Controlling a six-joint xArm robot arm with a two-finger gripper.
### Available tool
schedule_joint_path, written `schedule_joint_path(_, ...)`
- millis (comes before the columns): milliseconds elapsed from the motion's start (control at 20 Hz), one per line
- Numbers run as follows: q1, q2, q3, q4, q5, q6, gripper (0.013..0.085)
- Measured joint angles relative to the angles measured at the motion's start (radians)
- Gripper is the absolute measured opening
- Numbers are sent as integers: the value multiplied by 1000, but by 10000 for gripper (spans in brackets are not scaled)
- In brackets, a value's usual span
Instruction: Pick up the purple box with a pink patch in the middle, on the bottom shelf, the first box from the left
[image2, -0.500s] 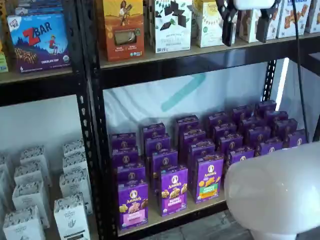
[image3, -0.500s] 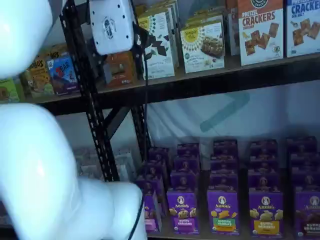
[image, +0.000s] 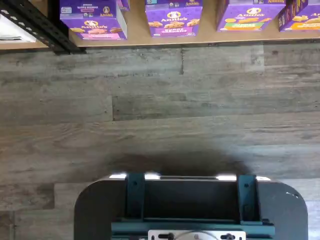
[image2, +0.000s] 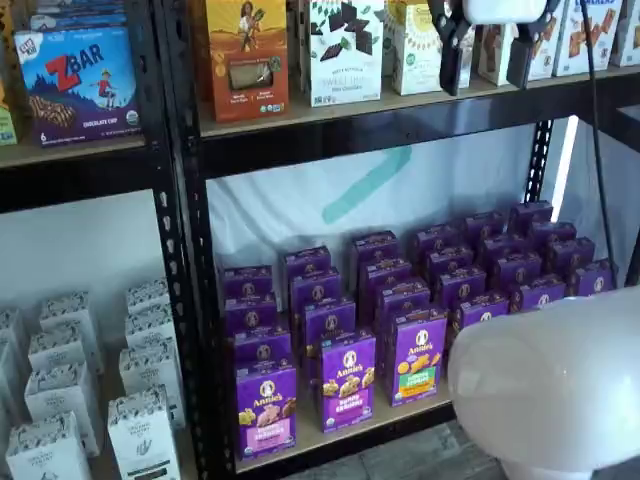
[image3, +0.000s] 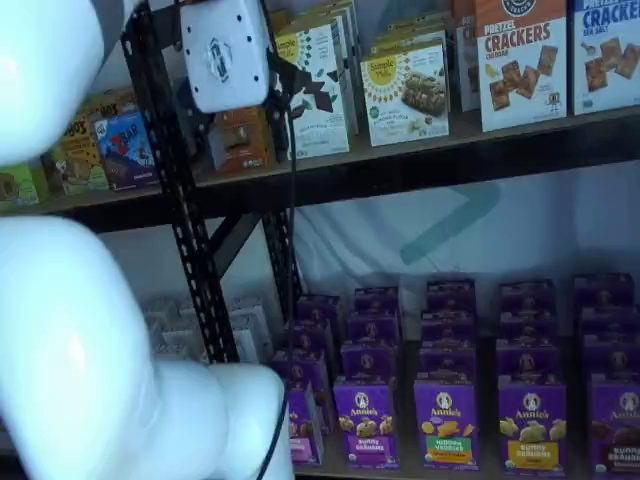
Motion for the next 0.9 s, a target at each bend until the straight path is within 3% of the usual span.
schedule_joint_path(550,-13,-34,156,16,-139,-13,850)
schedule_joint_path(750,3,-52,242,-14,-223,-7,850)
schedule_joint_path(900,-5,-53,305,-10,-271,-15,850)
